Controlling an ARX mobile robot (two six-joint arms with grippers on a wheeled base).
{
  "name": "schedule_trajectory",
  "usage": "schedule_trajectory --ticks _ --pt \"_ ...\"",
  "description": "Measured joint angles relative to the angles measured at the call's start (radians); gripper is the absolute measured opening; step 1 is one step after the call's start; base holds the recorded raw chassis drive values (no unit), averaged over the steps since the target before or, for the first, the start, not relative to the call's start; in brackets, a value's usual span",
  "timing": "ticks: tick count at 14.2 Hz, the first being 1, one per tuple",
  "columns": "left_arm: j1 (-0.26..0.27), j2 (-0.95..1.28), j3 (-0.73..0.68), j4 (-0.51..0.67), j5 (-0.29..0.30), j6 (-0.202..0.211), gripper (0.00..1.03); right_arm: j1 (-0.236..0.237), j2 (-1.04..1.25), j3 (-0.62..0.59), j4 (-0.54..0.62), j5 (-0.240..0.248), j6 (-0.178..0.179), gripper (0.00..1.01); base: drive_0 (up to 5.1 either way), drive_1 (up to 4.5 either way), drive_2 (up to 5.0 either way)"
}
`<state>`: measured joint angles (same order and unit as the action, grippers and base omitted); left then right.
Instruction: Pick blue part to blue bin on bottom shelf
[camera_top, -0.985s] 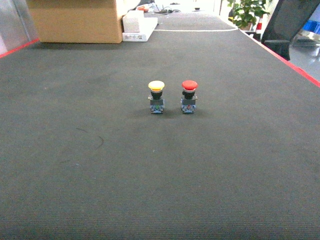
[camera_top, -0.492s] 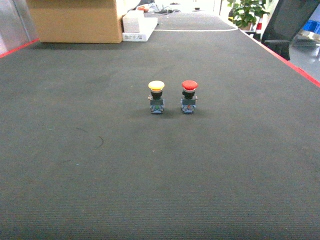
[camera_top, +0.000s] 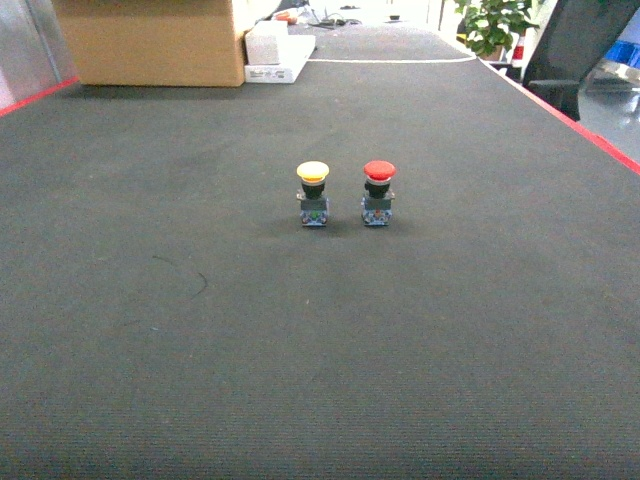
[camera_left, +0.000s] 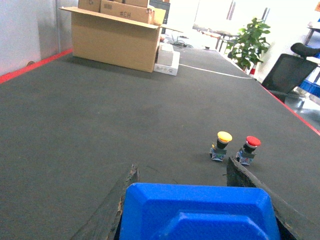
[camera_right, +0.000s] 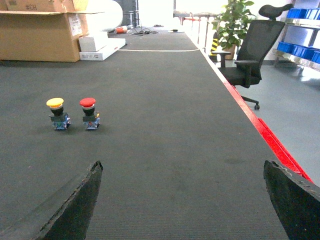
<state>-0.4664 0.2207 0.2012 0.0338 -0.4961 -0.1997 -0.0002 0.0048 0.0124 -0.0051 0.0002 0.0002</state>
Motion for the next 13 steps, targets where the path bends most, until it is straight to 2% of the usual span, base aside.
schedule_trajectory --ticks 7,10,13 --pt "0.000 0.000 0.000 0.000 -0.001 0.002 0.44 0.000 0.000 0.000 0.000 0.000 0.000 0.98 0.0 0.00 0.0" --pt "-0.001 0.007 -0.002 0.002 -0.001 0.003 0.44 0.000 0.000 0.000 0.002 0.000 0.000 0.98 0.1 -4.21 4.4" --pt "-0.001 0.001 -0.003 0.003 -0.001 0.004 0.44 0.000 0.000 0.000 -0.001 0.000 0.000 0.98 0.0 0.00 0.0"
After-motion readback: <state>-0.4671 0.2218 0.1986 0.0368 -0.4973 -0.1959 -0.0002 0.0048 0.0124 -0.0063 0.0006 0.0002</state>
